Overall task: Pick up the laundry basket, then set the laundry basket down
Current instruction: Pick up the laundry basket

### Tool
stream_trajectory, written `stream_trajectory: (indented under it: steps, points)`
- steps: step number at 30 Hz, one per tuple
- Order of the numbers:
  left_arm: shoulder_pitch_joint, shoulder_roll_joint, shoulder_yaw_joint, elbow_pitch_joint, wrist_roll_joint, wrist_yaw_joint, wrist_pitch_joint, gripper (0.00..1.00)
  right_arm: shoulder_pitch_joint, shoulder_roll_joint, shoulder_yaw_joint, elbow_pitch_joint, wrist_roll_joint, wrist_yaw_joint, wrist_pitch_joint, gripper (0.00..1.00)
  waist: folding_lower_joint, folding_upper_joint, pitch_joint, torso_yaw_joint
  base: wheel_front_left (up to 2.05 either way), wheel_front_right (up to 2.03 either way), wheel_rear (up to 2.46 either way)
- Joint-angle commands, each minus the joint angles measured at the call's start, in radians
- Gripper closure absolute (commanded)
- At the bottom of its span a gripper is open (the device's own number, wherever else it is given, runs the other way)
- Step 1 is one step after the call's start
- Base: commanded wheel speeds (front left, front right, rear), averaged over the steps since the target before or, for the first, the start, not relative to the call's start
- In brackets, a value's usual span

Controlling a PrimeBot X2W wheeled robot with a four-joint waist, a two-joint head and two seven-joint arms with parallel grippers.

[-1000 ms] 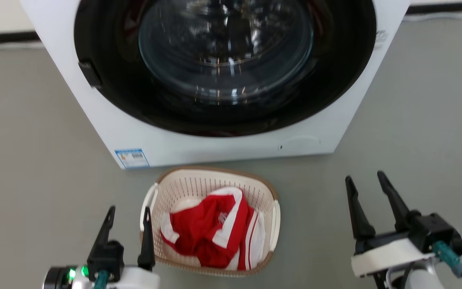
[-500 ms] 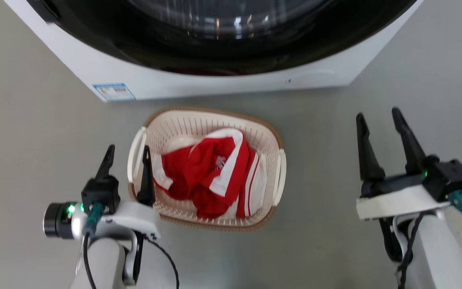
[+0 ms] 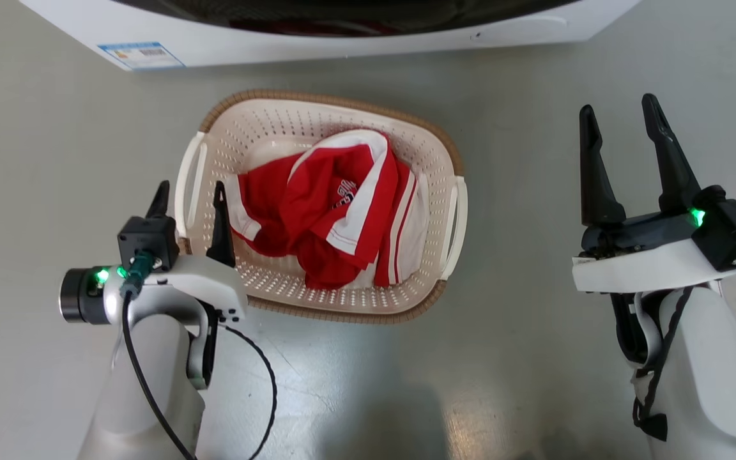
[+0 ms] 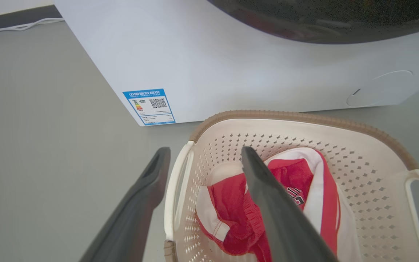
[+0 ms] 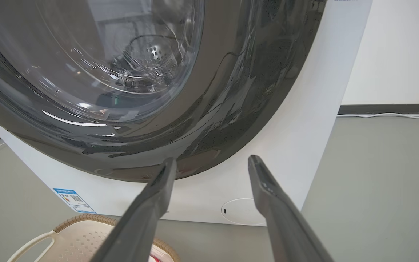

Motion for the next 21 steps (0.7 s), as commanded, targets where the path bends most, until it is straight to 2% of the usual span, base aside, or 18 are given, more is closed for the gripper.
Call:
stream_trajectory:
  steps: [1,16,21]
  points:
    - [-0.011,0.019,0.031,-0.011,0.012,-0.002,-0.006,0.0,-0.002,0.003,0.022,-0.026,0.01,0.007,-0.009,0.0,0.0,0.0,0.019,0.0,0.0,0.0,0.0]
    - [-0.129,0.053,0.074,0.151,0.035,-0.007,-0.006,0.0,-0.046,0.003,0.037,-0.063,0.017,0.007,-0.009,0.0,0.0,0.0,0.126,-0.017,0.0,0.0,0.0]
    - [-0.159,0.065,0.088,0.188,0.038,0.006,-0.006,0.0,-0.046,0.003,0.042,-0.075,0.02,0.007,-0.009,0.0,0.0,0.0,0.154,-0.022,0.0,0.0,0.0]
